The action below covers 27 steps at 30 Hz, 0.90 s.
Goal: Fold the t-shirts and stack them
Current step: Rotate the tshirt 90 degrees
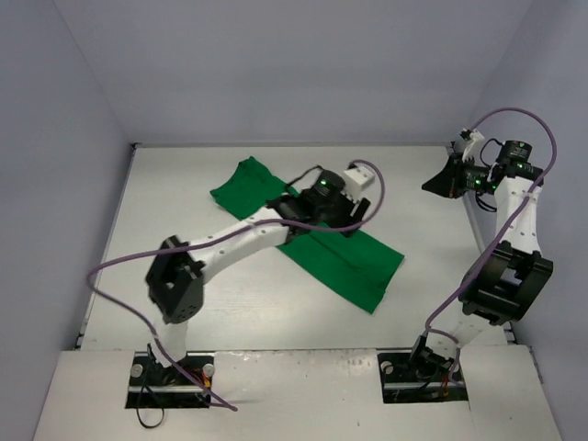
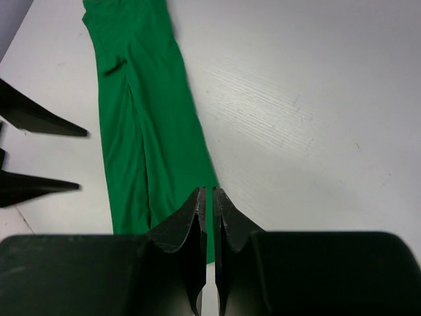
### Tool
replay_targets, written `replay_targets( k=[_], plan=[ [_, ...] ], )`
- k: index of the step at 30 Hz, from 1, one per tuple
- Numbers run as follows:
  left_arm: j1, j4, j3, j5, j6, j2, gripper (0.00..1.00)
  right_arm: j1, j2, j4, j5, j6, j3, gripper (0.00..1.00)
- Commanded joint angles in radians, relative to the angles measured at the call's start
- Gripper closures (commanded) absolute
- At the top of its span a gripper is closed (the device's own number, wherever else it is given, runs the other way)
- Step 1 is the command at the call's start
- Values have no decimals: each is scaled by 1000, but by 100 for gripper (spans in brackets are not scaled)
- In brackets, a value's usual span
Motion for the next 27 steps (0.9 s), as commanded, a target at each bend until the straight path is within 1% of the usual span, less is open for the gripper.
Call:
replay_targets(
  k=[1, 4, 5, 8, 10, 13, 17, 20, 21, 25, 27],
  plan=[
    [3, -67, 186, -41, -176, 189, 46, -56, -4, -2, -34, -11, 14, 93],
    [-6, -86, 284, -52, -203, 279, 47, -74, -12, -3, -32, -25, 10, 93],
    [-7, -92, 285, -49, -208, 280, 47, -74, -14, -4, -31, -25, 7, 93],
    [-10, -129, 330, -38, -227, 356, 47, -77, -16, -4, -29, -36, -5, 93],
    [-10, -161, 333, -24, -243, 382, 49, -77, -14, -4, -26, -38, -2, 93],
    [-15, -227, 279, -6, -247, 361, 50, -73, -5, -4, -15, -47, 18, 90],
    [-16, -362, 128, -12, -237, 275, 52, -62, 24, -3, -3, -51, 80, 85],
    [-16, -394, -10, -19, -214, 194, 54, -31, 46, -3, 3, -58, 123, 85],
    [-16, -393, -117, -23, -199, 134, 54, -8, 63, -3, 11, -62, 144, 85],
    [-22, -393, -264, -4, -142, 46, 54, 81, 91, -1, 41, -72, 197, 85],
    [-30, -409, -318, 49, -72, 17, 58, 150, 106, -1, 58, -84, 213, 85]
  ],
)
